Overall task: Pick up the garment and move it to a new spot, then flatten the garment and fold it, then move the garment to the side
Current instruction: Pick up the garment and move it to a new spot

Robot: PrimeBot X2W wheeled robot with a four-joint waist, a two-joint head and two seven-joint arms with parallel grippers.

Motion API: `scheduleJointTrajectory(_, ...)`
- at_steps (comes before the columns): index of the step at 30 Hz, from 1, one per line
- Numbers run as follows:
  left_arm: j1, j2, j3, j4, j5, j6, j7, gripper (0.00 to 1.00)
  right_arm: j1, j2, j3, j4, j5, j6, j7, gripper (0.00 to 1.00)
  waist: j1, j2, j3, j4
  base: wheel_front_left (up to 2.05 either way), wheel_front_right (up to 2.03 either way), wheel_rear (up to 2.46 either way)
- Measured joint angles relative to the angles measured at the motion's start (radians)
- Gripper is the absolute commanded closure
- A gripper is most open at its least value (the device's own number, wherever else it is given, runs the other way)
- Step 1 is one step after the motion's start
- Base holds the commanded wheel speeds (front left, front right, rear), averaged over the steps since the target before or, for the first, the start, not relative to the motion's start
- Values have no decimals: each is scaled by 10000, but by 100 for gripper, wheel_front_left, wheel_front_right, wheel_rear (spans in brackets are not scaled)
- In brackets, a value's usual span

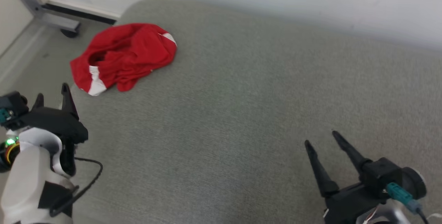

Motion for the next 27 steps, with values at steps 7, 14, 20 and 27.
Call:
scheduleJointTrajectory(7,-1346,301,13,1588,-328,-316,483,0,231,-405,-247,-1532,-35,0,686,0,1,0,1287,-673,0,0,0)
scheduleJointTrajectory(14,-2450,700,71,2579,-577,-336,500,0,262,-472,-194,-2280,-40,0,905,0,1,1,2218,-1454,0,0,0)
scheduleJointTrajectory(20,-3062,1014,100,3095,-660,-339,171,0,462,-366,-385,-2554,-65,0,938,0,-1,0,2753,-2107,0,0,0)
scheduleJointTrajectory(27,-3556,1221,-169,3841,-558,-343,174,0,421,-240,-366,-2587,-79,0,755,0,-2,0,3413,-2581,0,0,0)
